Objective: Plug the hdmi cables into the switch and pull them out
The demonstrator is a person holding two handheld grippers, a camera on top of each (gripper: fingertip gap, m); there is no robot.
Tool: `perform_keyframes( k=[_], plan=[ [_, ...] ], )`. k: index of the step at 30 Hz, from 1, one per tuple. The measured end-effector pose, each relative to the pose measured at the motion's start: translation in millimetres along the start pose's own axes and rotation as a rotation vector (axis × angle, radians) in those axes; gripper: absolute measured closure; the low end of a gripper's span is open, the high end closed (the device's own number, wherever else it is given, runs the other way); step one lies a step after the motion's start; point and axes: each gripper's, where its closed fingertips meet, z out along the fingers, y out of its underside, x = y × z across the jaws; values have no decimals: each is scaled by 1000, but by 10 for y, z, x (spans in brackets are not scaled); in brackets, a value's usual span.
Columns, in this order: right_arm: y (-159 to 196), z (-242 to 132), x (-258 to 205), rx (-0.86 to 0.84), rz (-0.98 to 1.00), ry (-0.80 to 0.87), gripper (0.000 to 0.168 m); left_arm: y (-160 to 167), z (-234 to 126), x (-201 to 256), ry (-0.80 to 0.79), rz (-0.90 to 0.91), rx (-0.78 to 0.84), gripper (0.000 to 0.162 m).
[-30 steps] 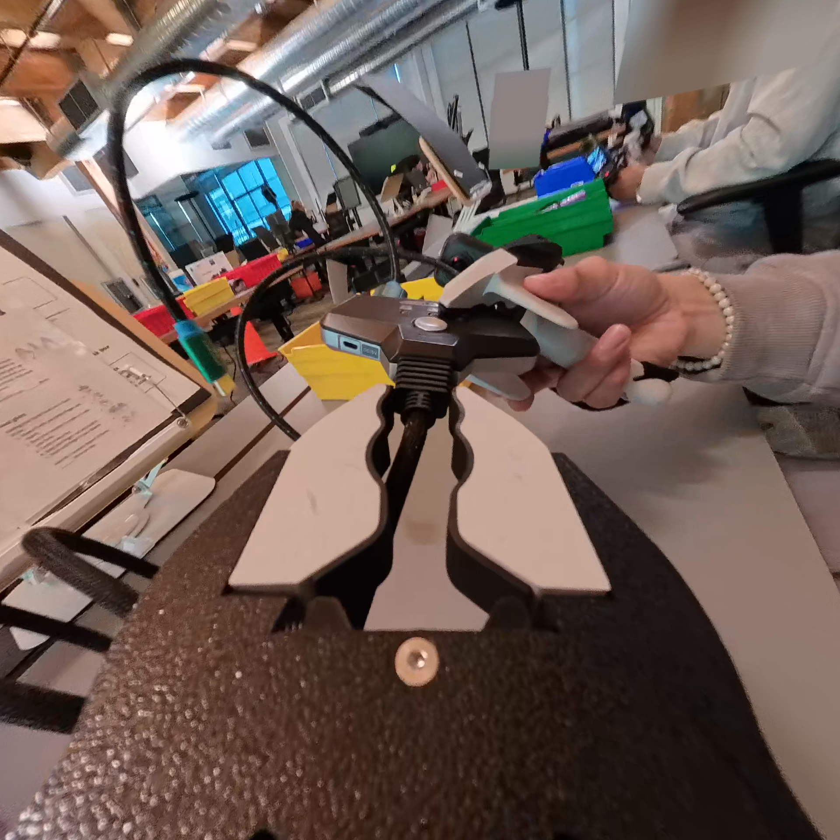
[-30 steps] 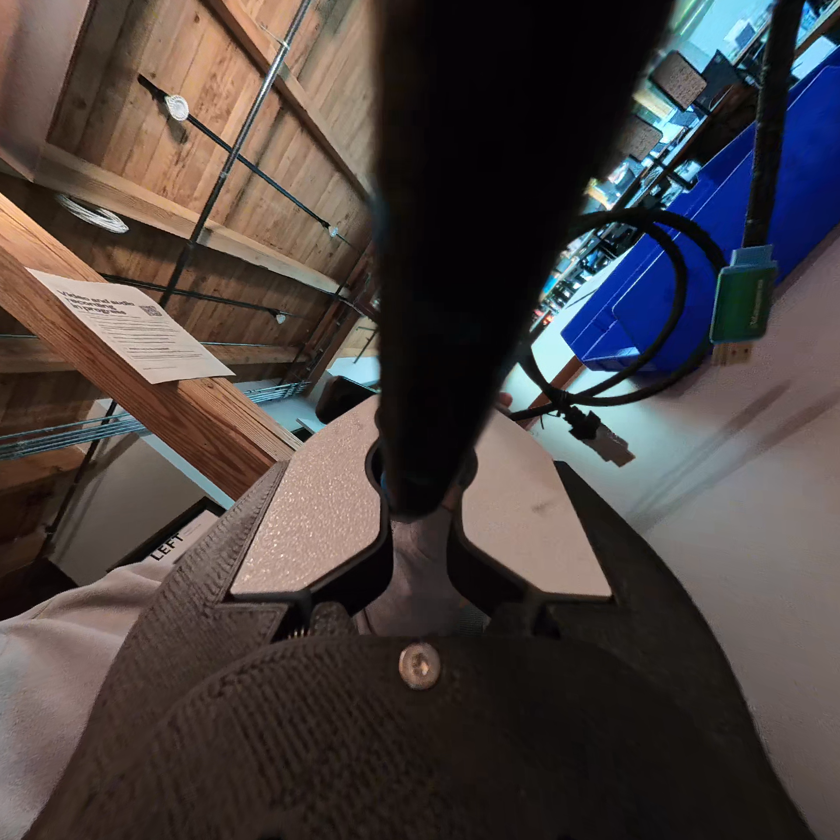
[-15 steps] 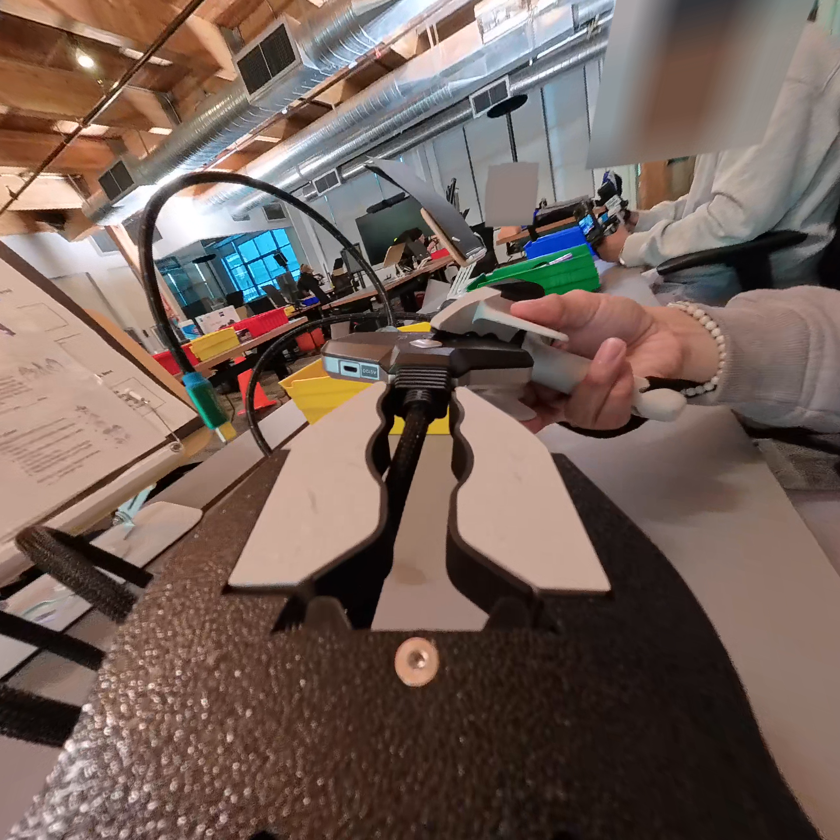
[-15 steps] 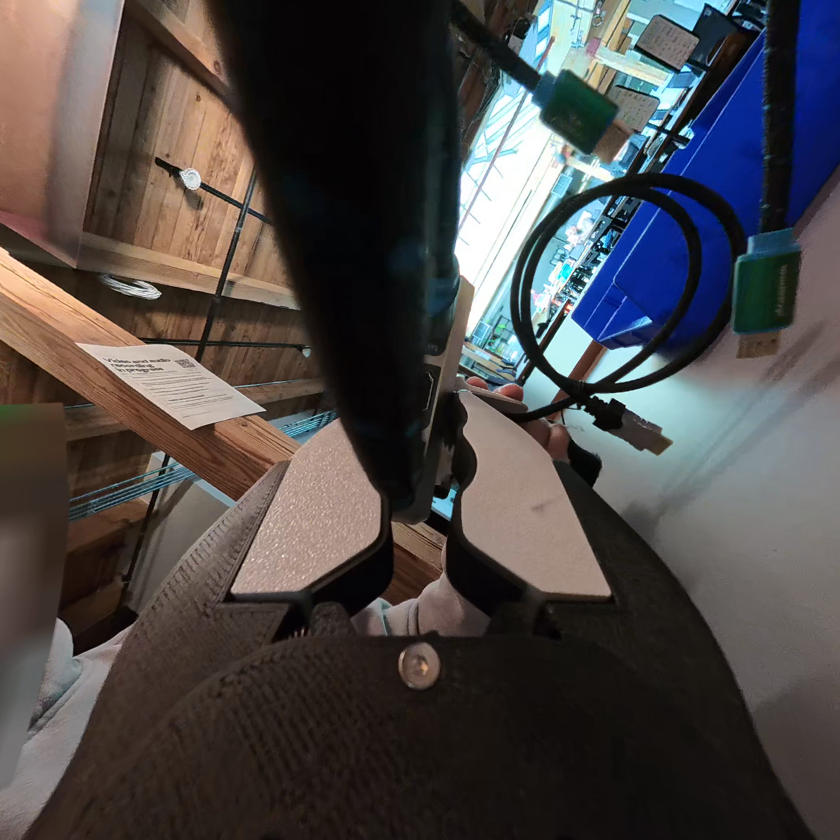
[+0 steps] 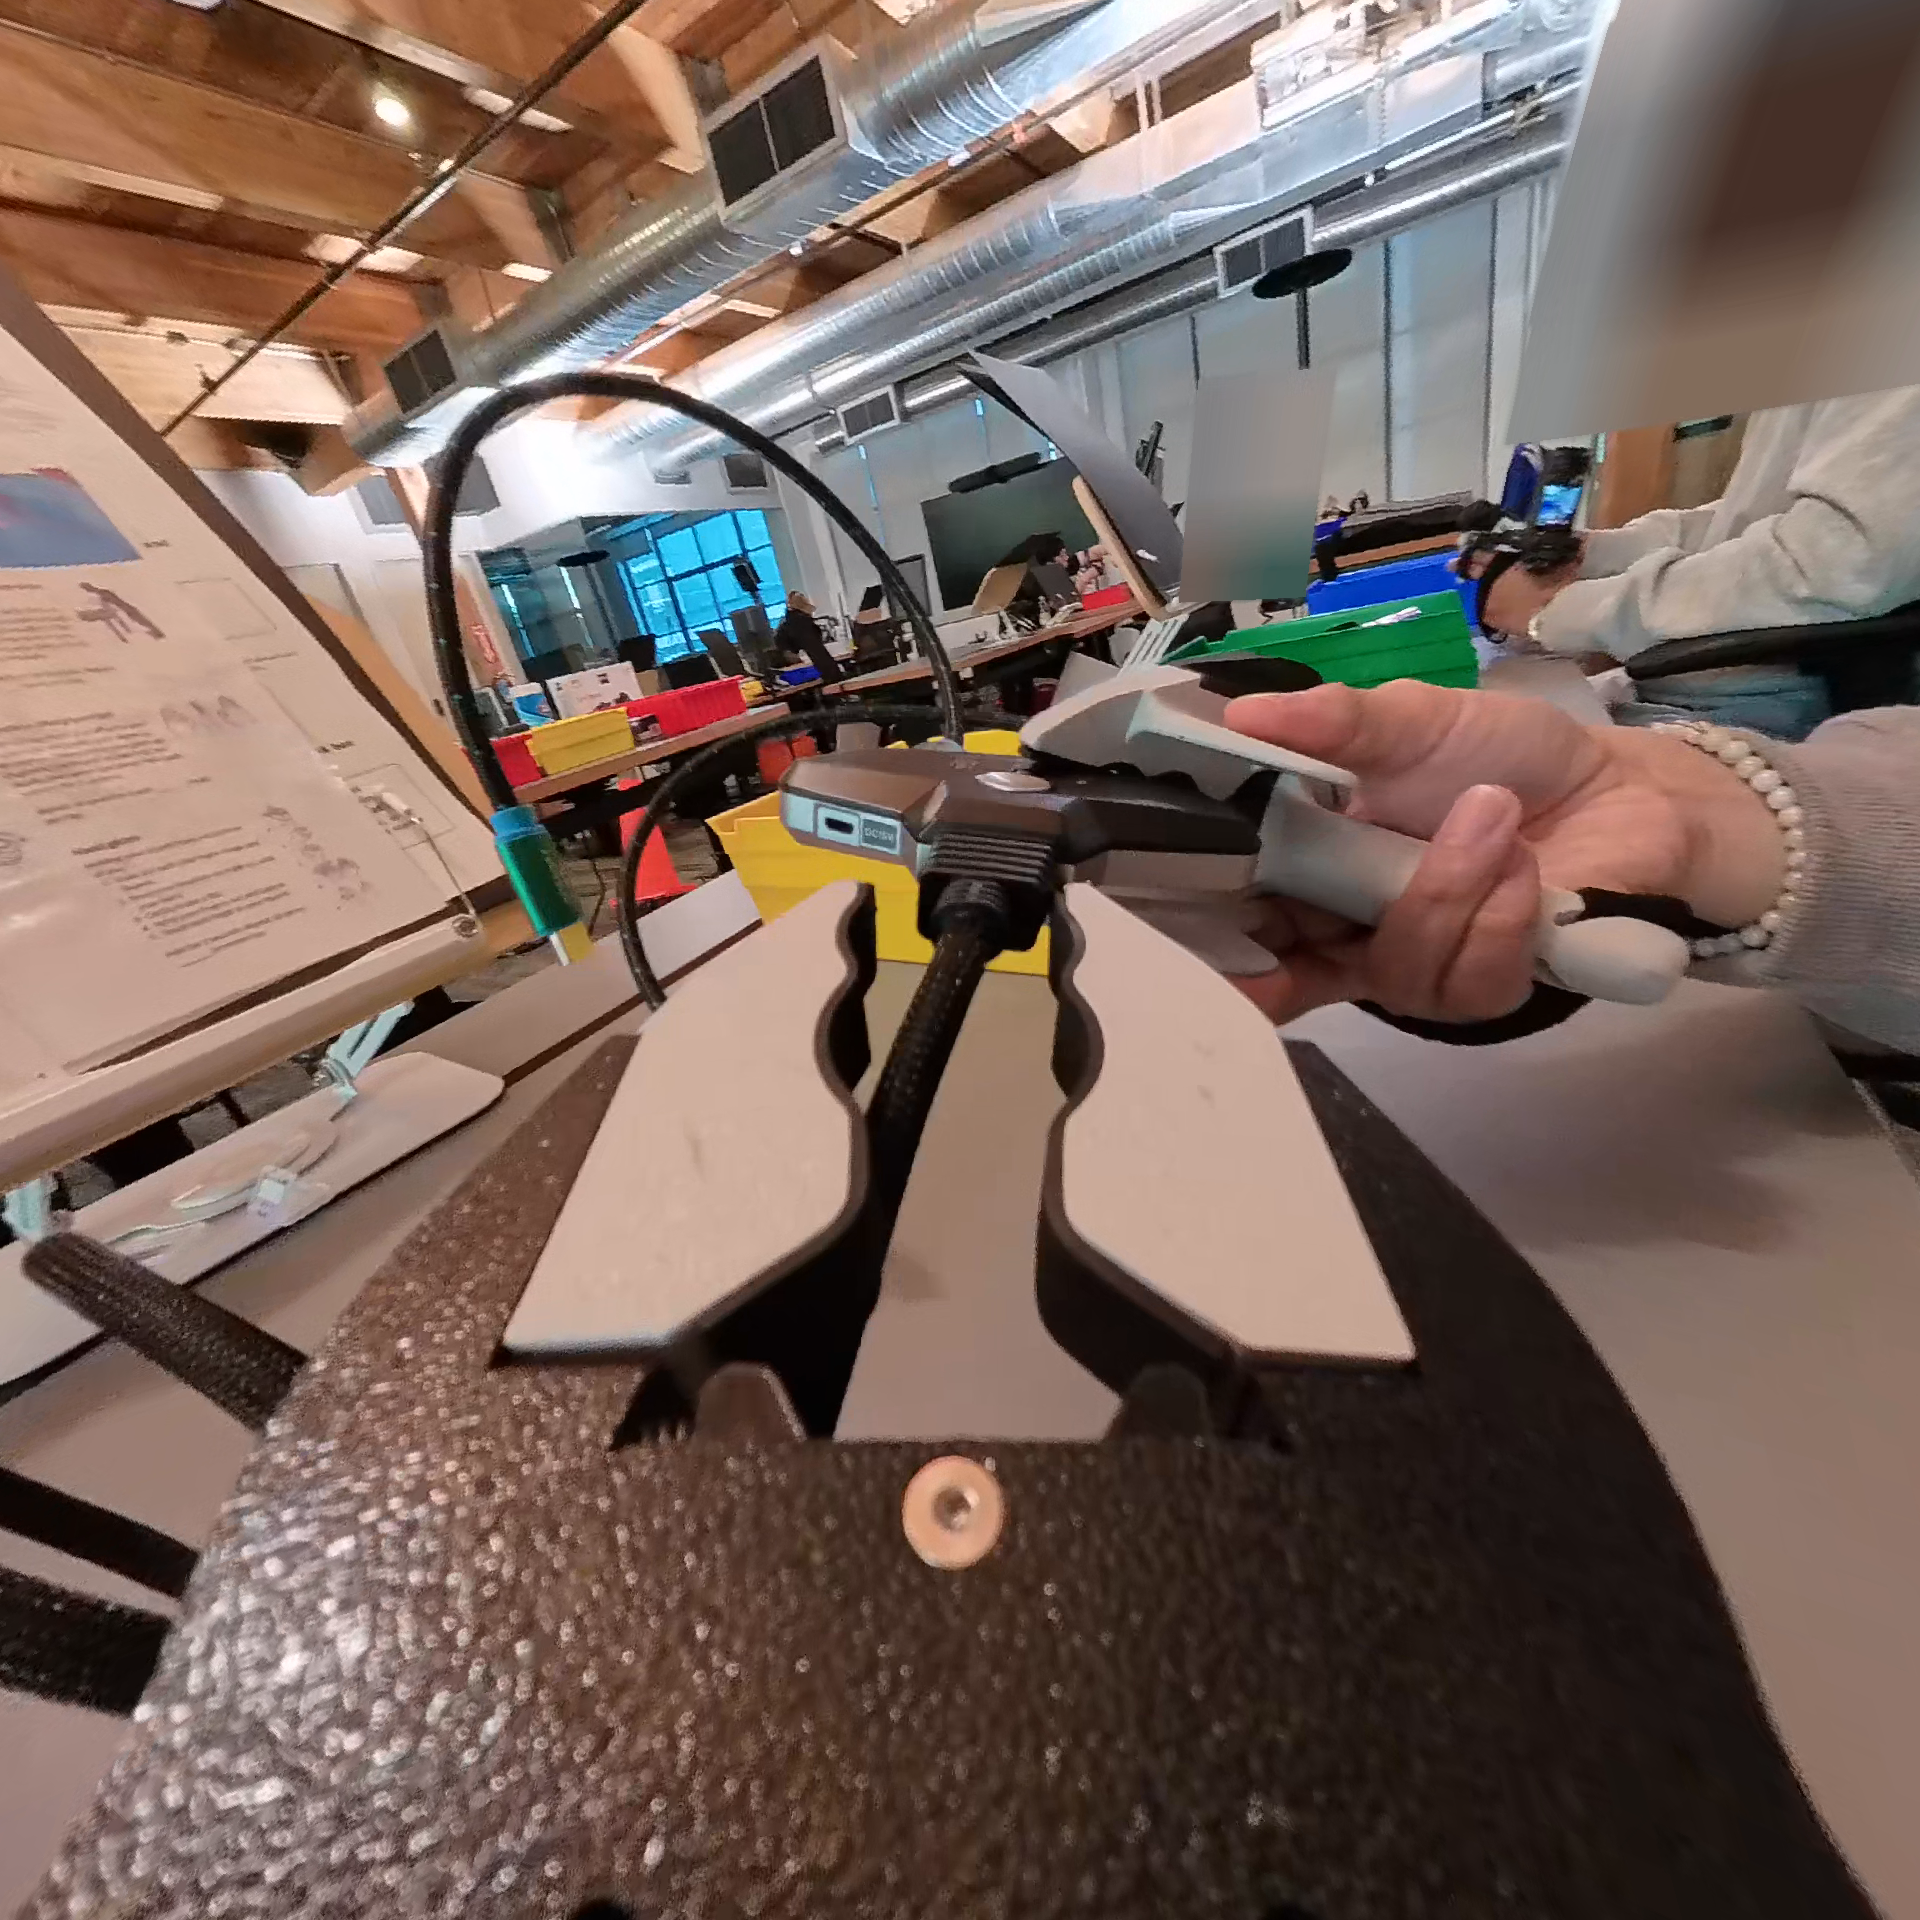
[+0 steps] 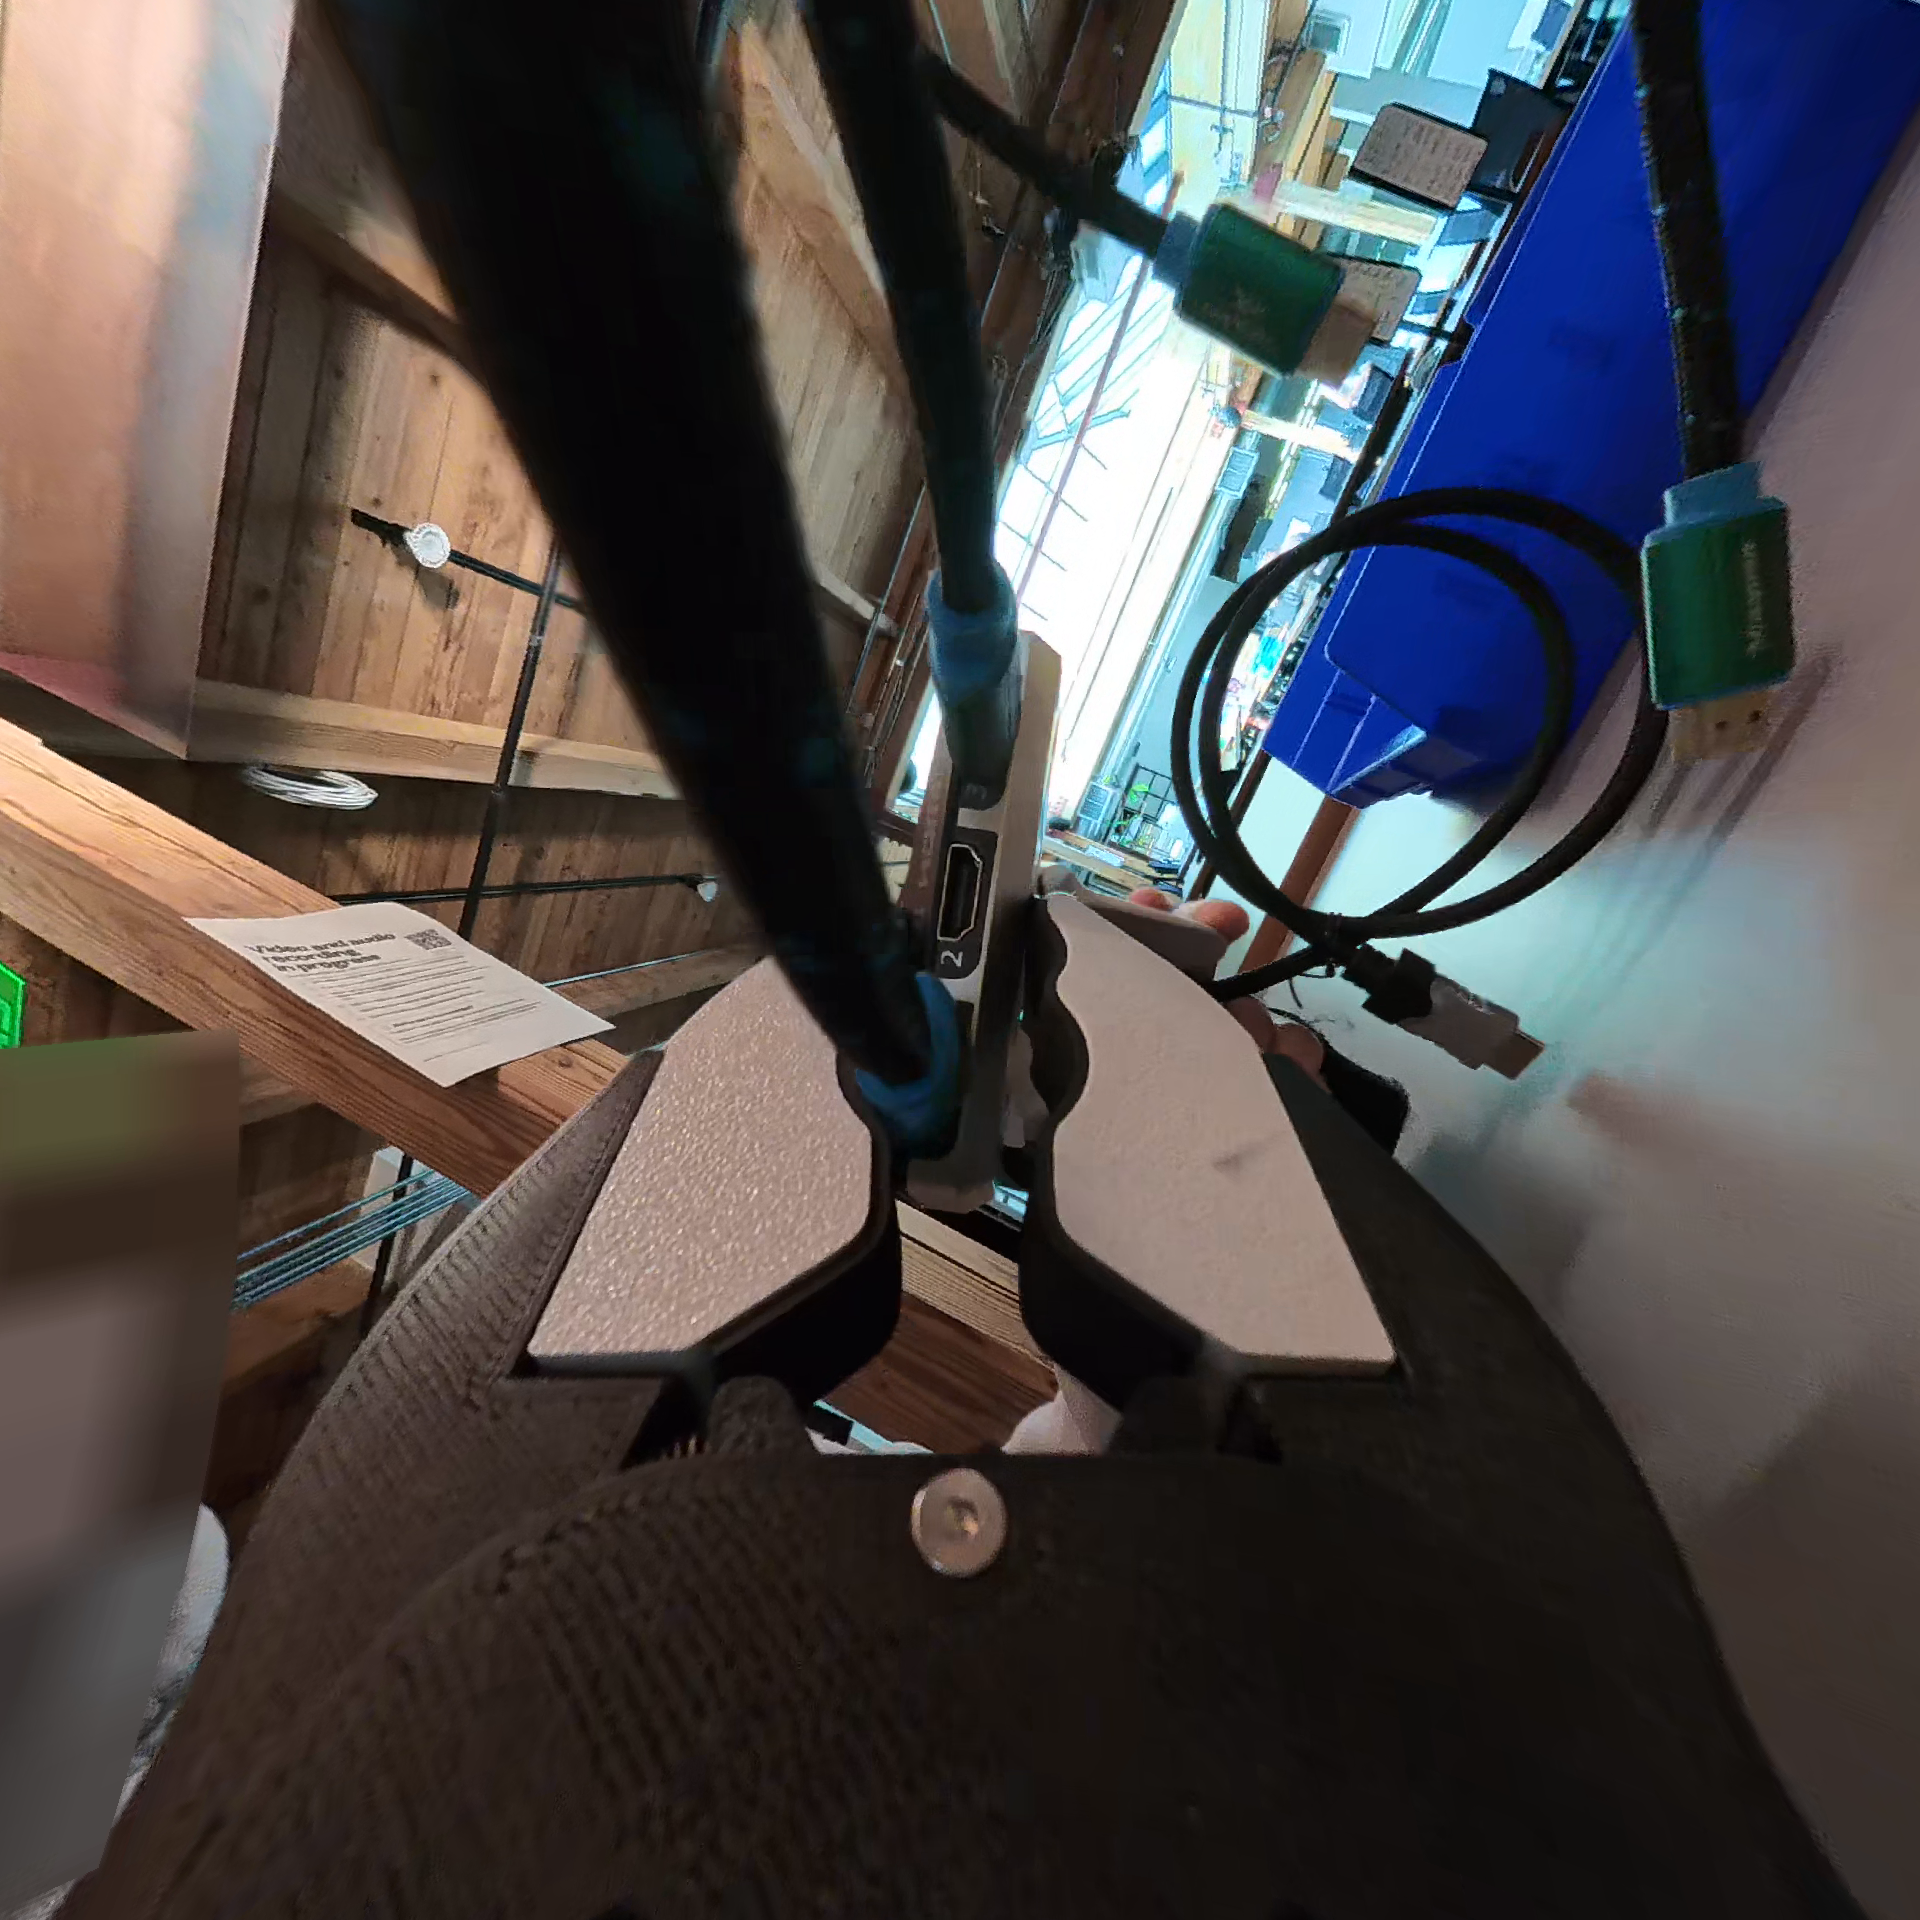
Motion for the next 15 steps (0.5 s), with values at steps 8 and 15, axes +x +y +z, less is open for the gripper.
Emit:
perform_keyframes(
  k=[8, 15],
  plan=[
    [48, 25, 19, -20, -3, 8, 146, 8, -52, 72, 49, 22, 39, 140],
    [97, 50, 16, -35, 2, 16, 145, -55, -102, 87, 38, 43, 94, 140]
  ],
)
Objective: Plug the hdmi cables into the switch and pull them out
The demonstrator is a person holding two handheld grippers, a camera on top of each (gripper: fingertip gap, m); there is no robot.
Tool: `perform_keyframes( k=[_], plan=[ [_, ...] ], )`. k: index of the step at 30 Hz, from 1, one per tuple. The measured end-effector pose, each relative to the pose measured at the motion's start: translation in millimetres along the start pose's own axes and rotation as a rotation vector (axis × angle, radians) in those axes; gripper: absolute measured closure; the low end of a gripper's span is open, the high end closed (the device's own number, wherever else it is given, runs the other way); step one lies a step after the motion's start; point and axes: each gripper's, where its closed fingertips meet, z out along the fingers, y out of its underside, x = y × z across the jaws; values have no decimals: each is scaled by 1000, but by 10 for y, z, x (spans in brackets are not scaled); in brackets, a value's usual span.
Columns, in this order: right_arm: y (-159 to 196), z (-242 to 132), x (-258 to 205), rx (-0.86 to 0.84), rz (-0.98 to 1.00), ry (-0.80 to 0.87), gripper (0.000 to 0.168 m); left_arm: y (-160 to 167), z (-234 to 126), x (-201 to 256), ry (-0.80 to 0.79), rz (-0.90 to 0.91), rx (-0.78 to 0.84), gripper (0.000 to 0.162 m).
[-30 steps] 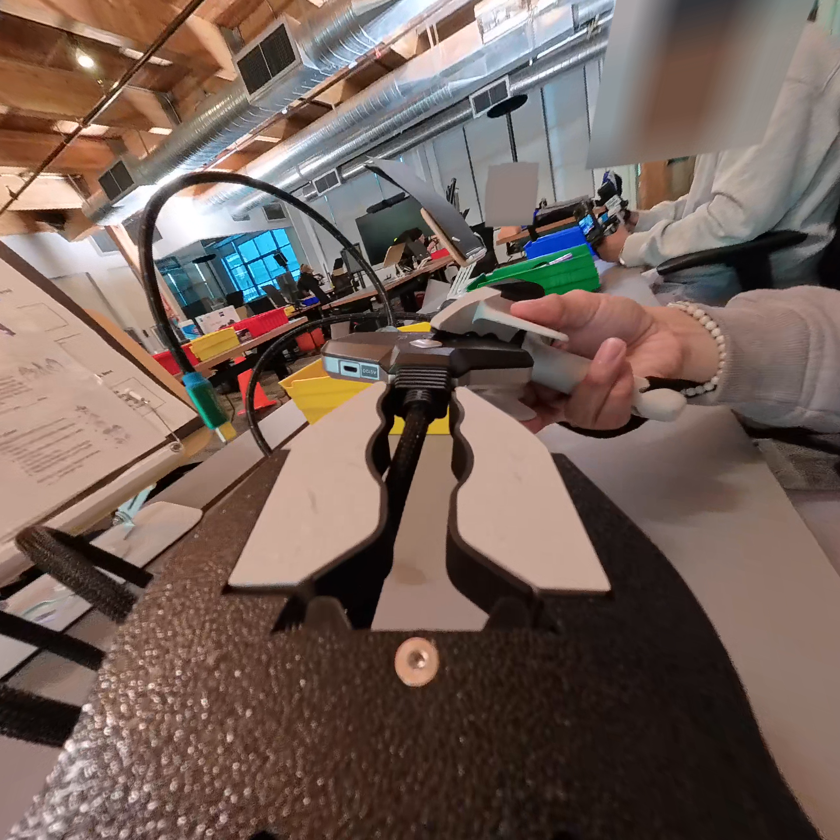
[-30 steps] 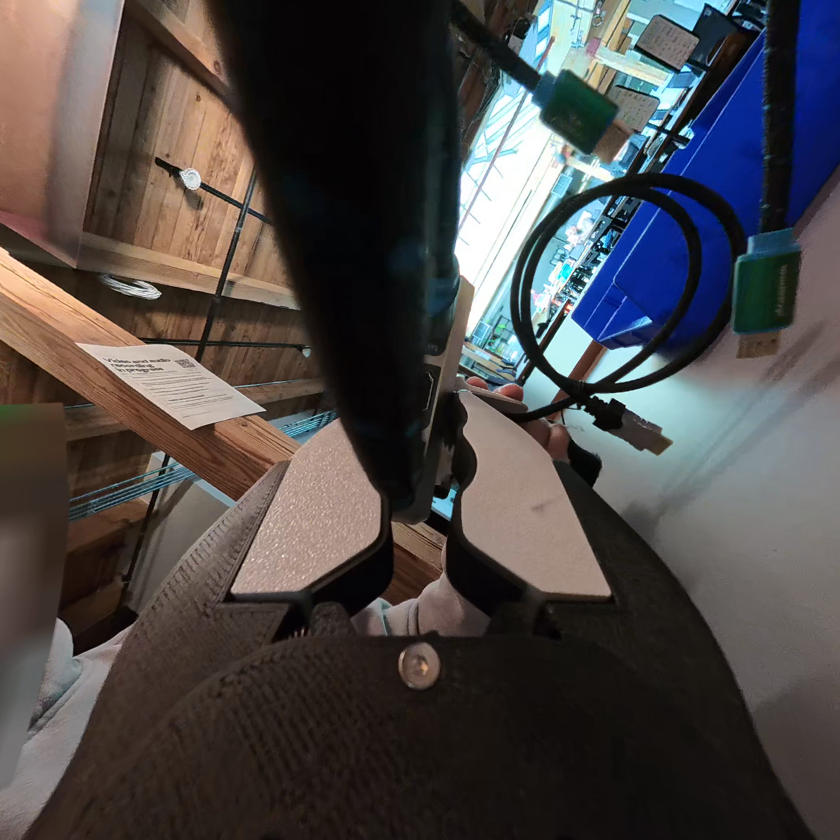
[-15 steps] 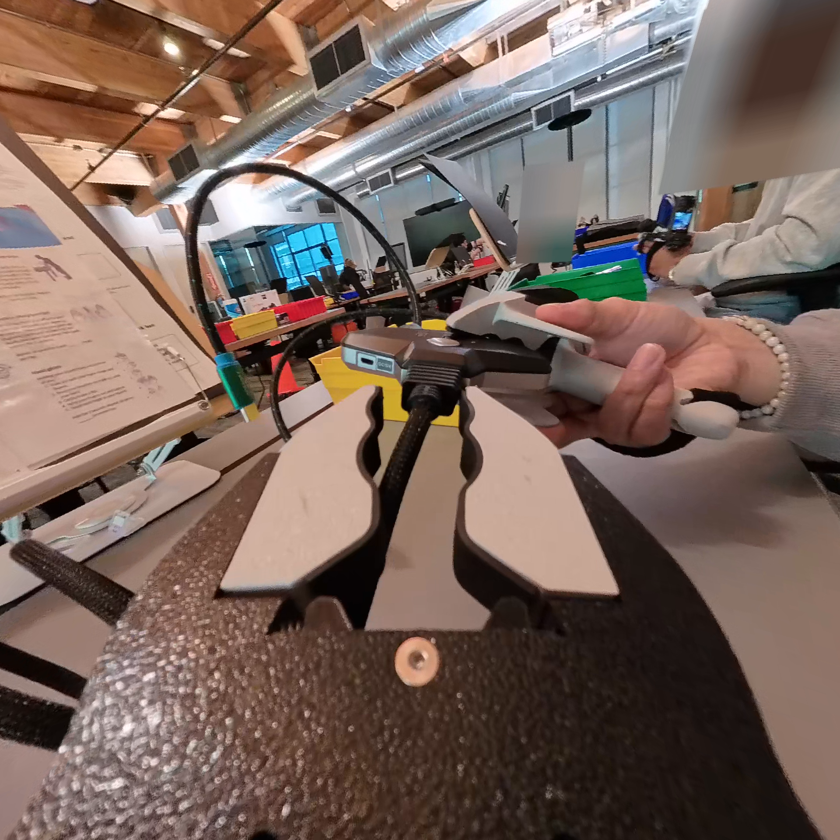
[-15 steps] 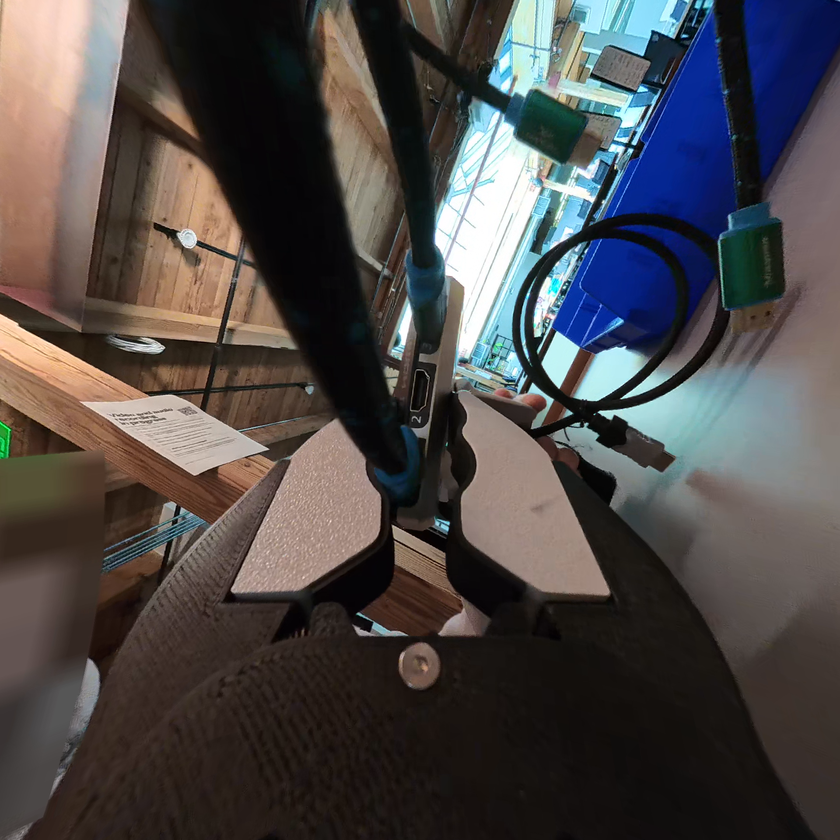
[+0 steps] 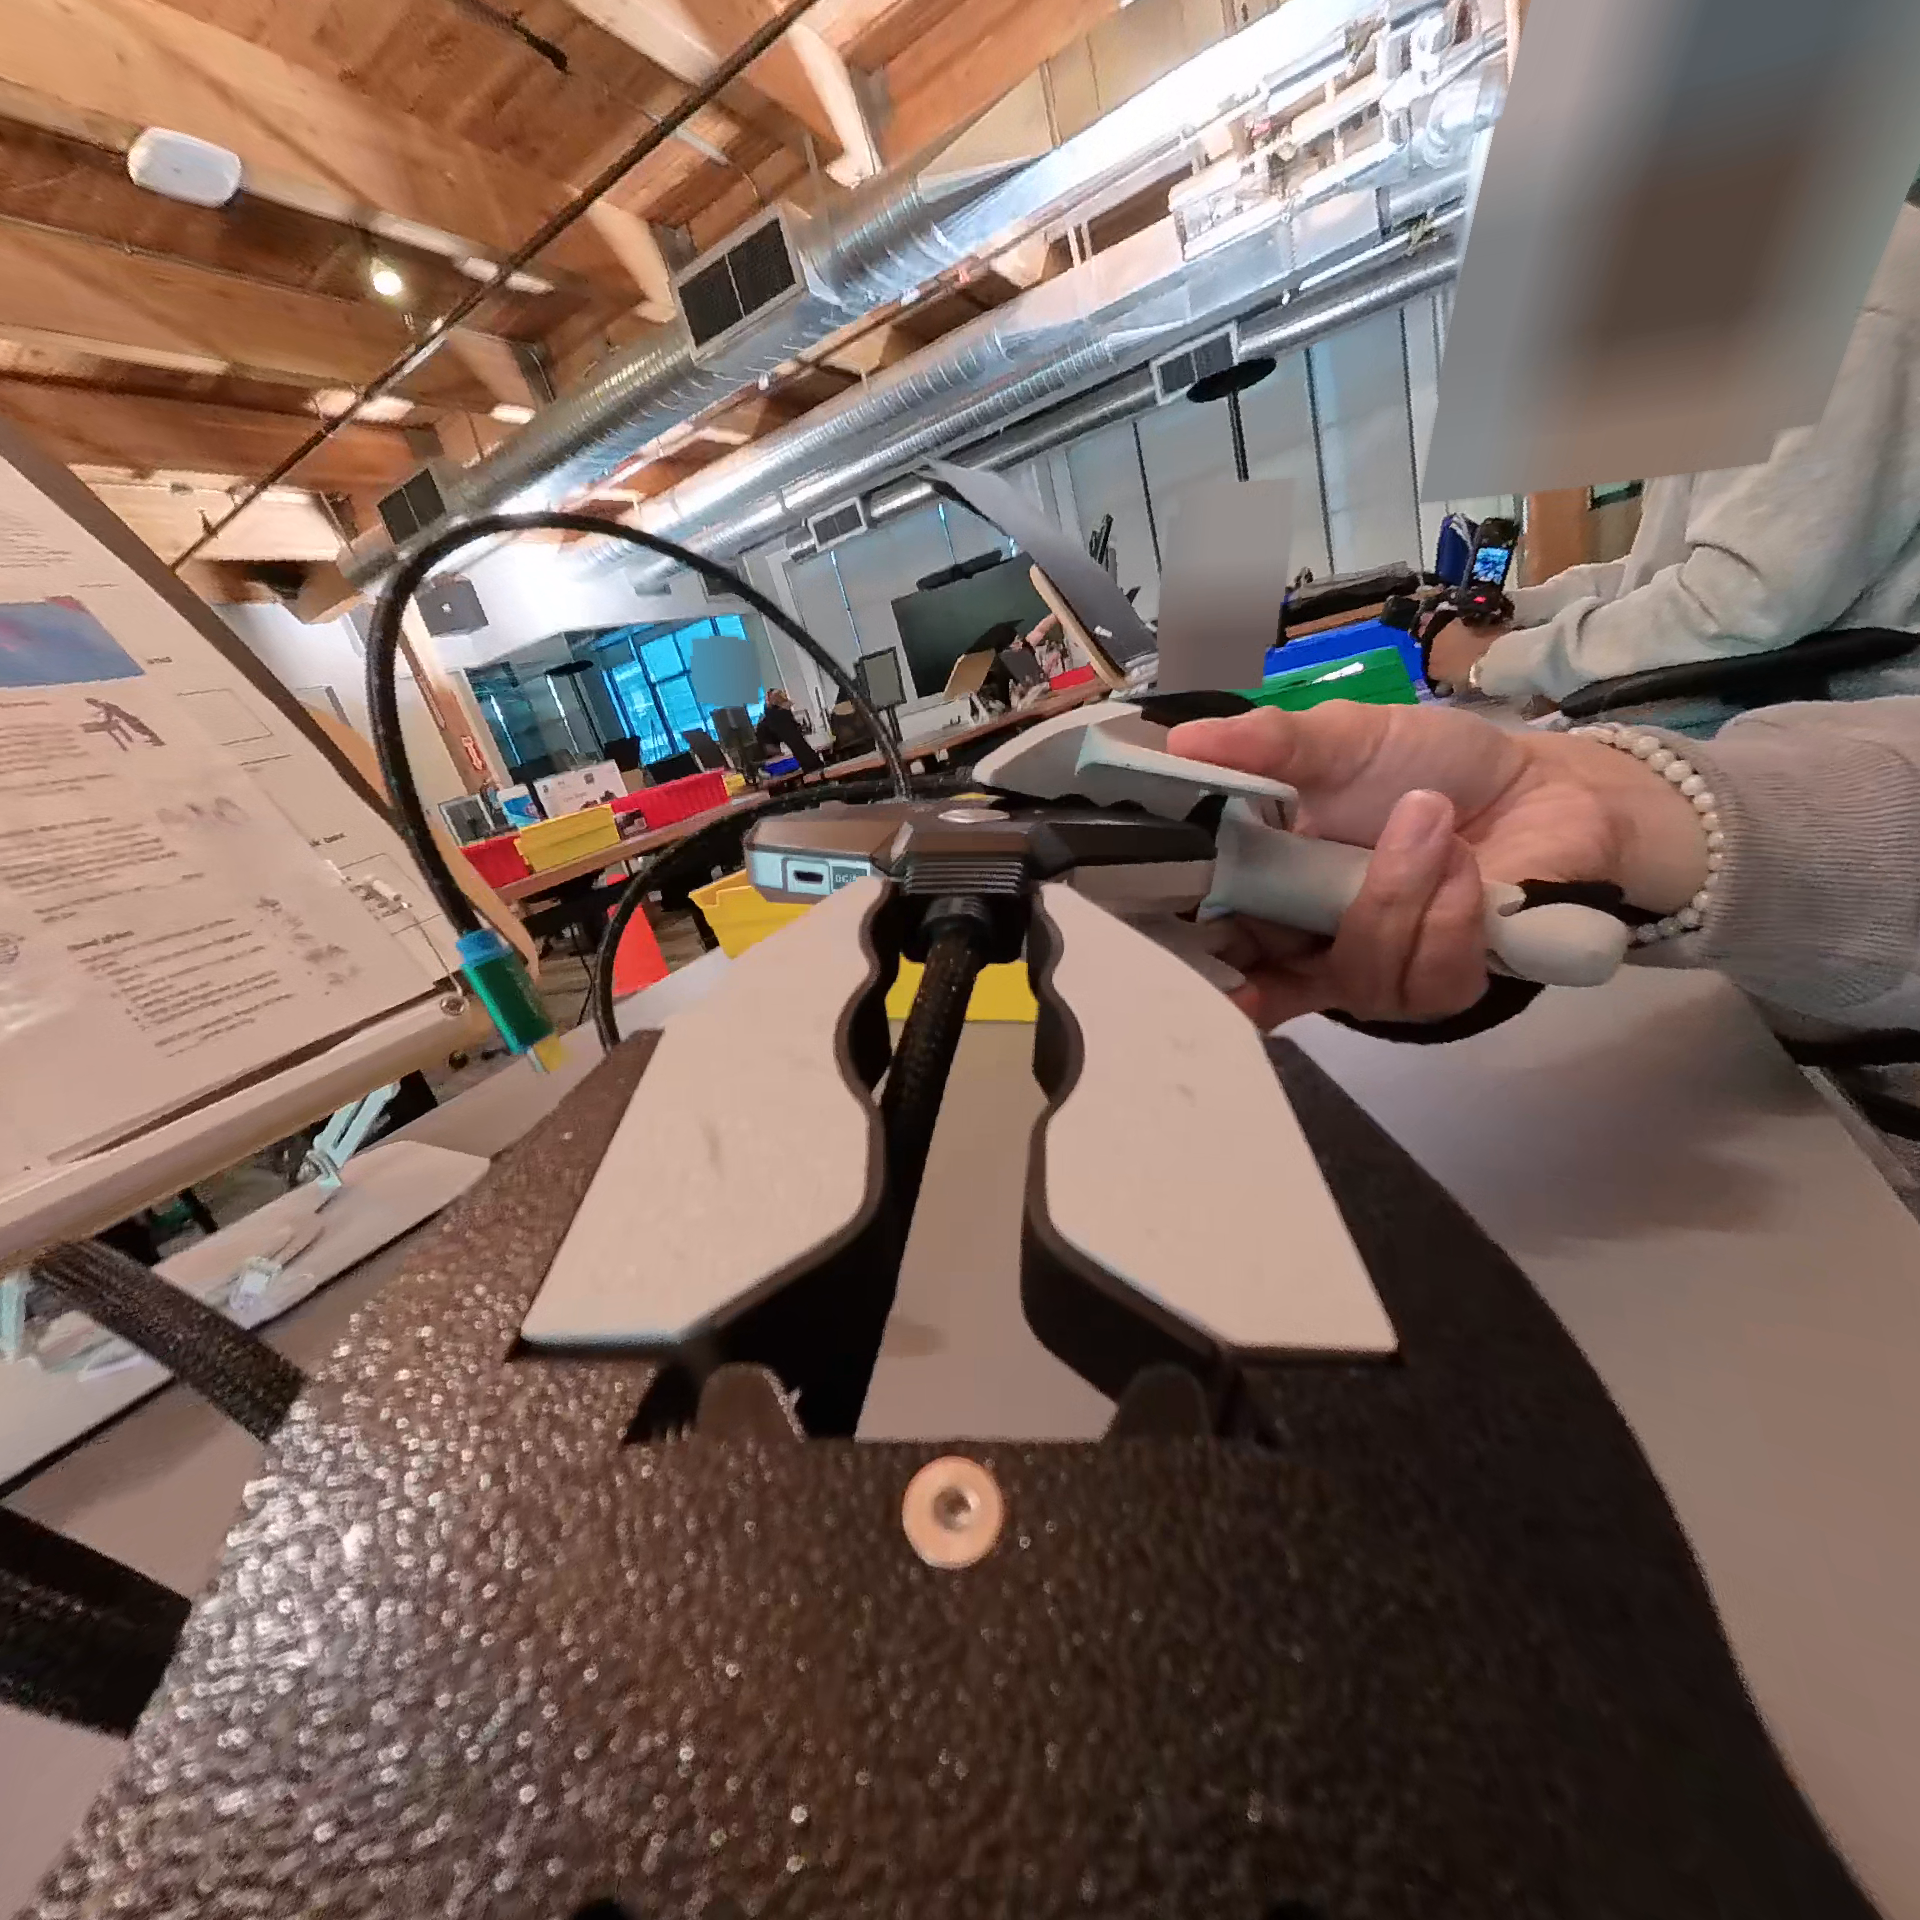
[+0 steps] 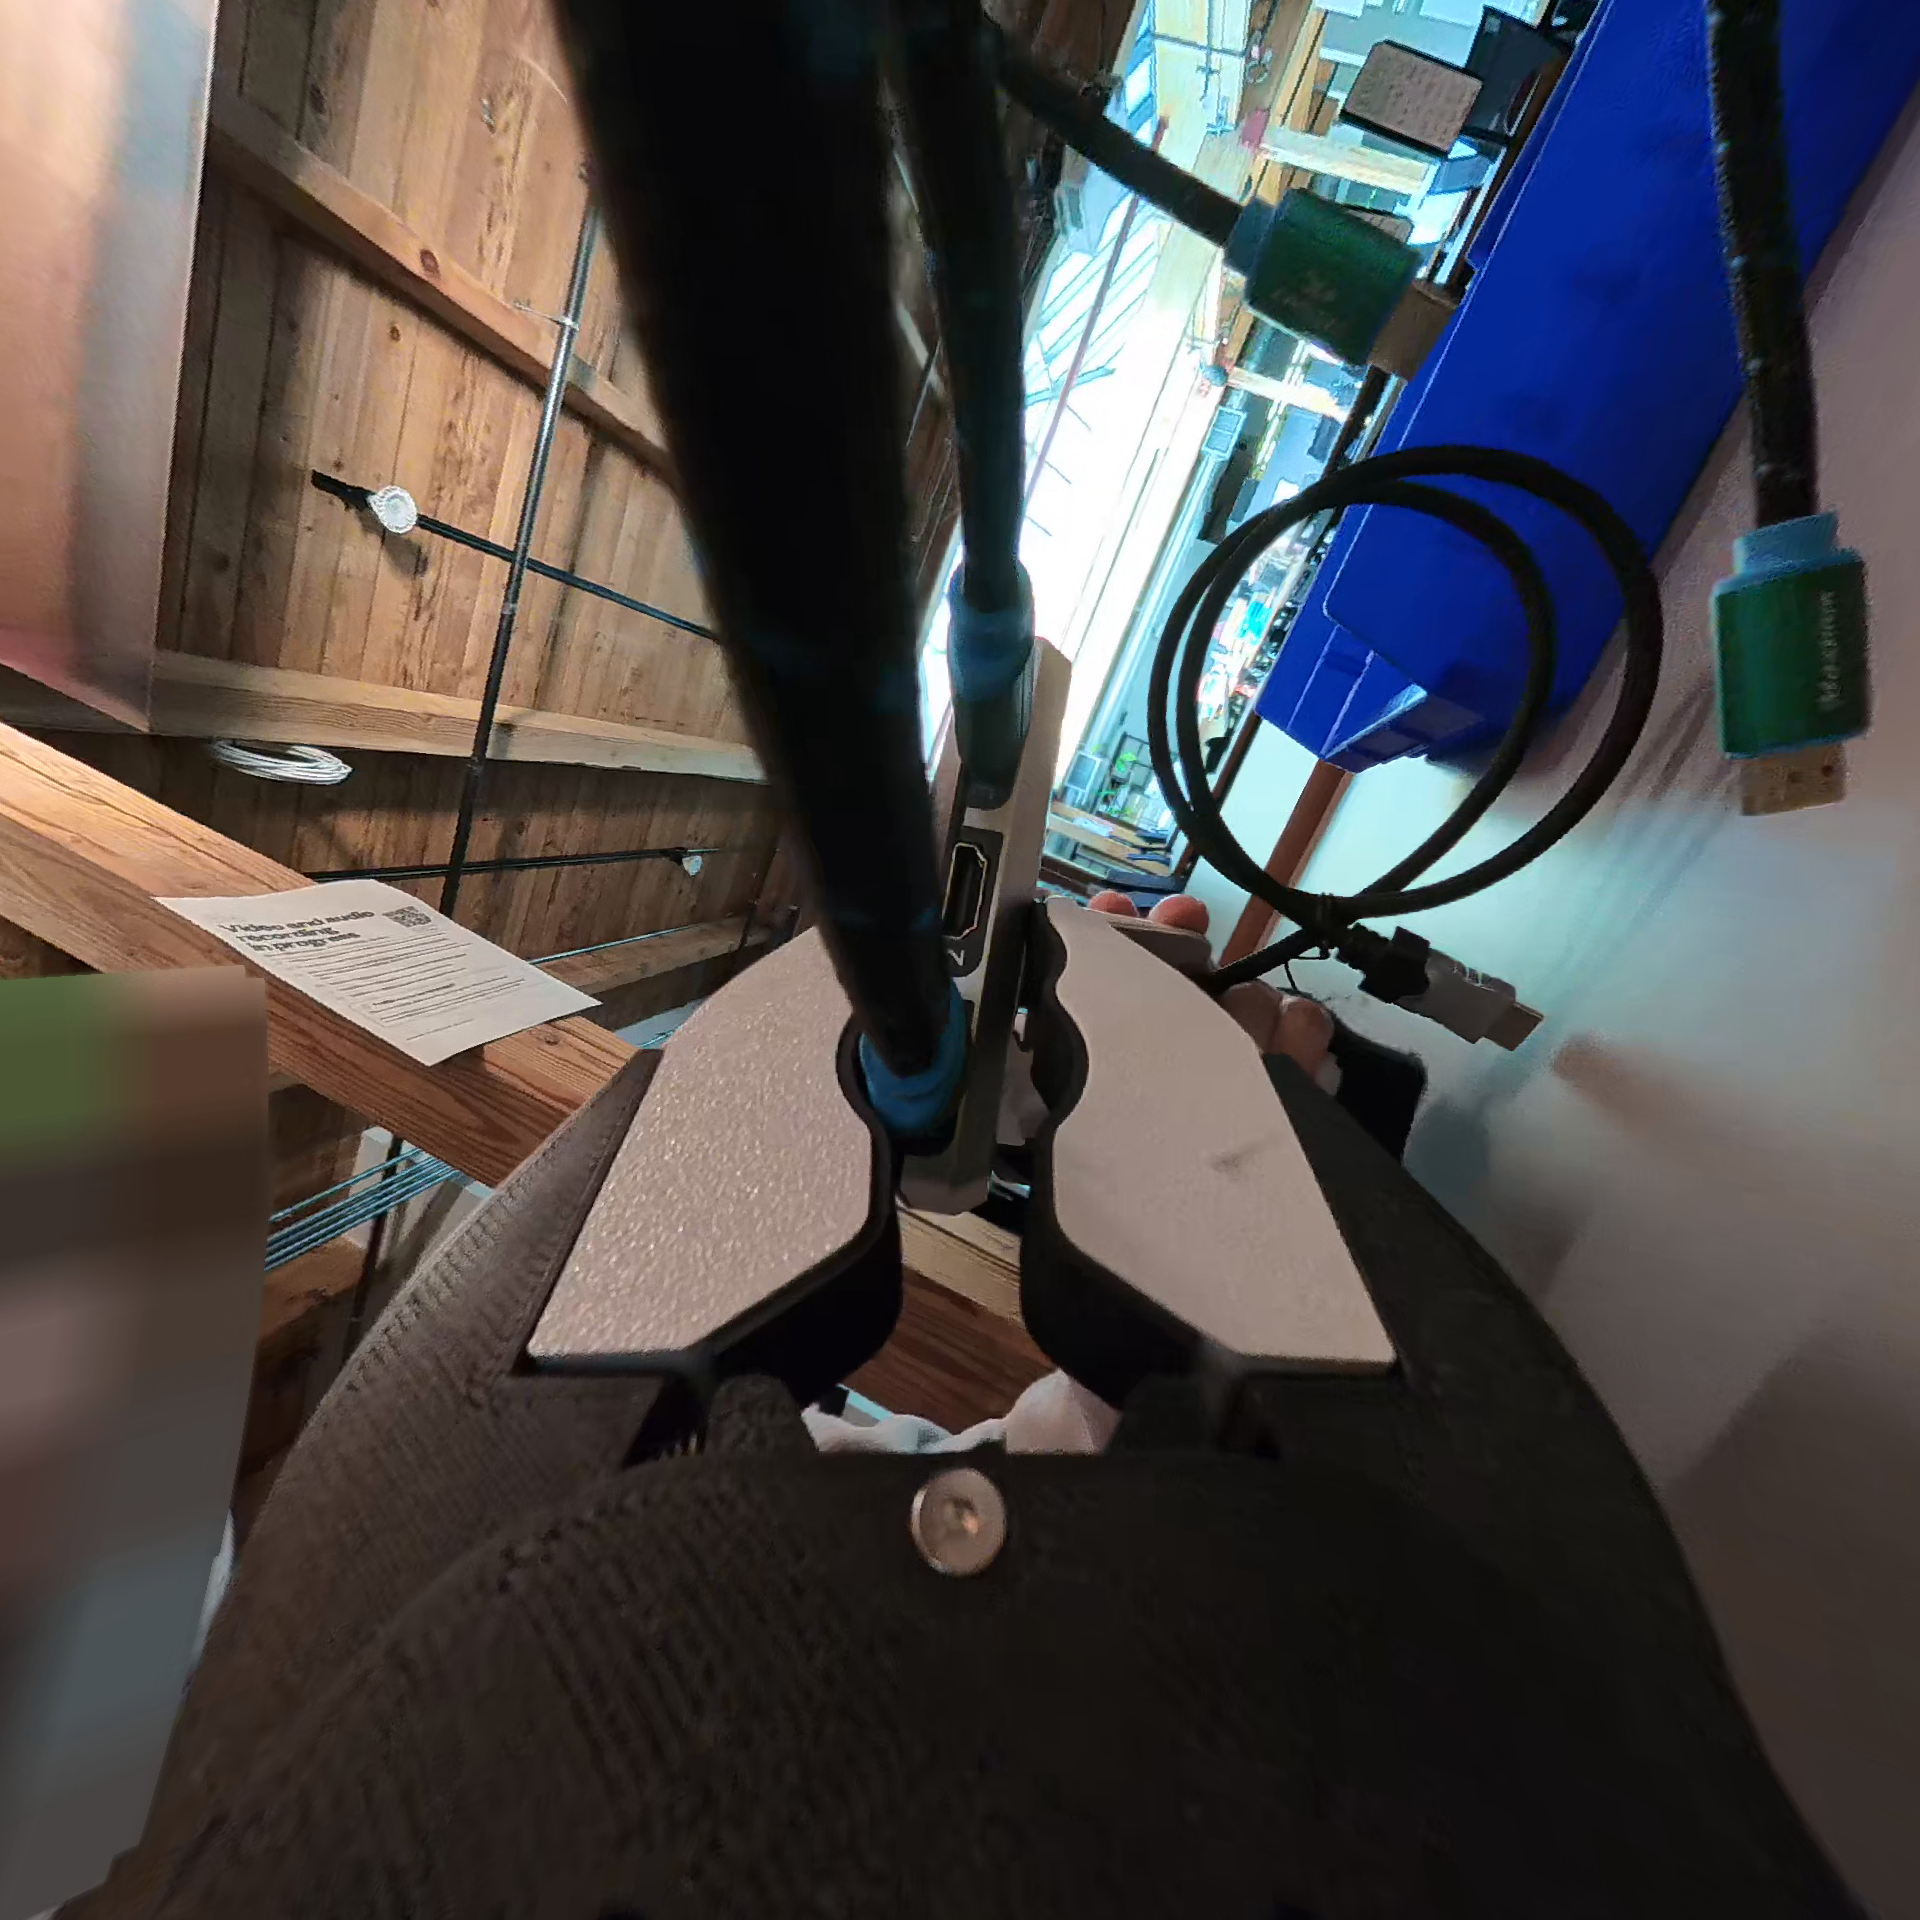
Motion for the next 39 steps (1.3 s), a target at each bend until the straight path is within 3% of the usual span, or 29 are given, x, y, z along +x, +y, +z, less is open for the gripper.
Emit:
perform_keyframes(
  k=[13, 17, 25, 30, 35, 37, 39],
  plan=[
    [-69, -58, 128, -7, -96, 106, 141, 125, 80, -13, -15, -143, -120, 140],
    [-38, -7, -4, -33, -165, 53, 130, 44, 60, -58, -18, -229, -72, 140],
    [-15, -27, -47, -90, -340, 40, 111, -26, 8, -104, -25, -234, -67, 140],
    [69, -116, -62, -238, -403, 65, 90, -117, -67, -189, -49, -239, -27, 140],
    [231, -498, -98, -571, -779, 254, 99, -120, -112, -227, -62, -202, -44, 140],
    [45, -639, -191, -569, -1040, 413, 101, -91, -129, -240, -64, -190, -57, 140],
    [-92, -654, -488, -487, -1305, 449, 107, -70, -141, -228, -50, -183, -57, 140]
  ],
)
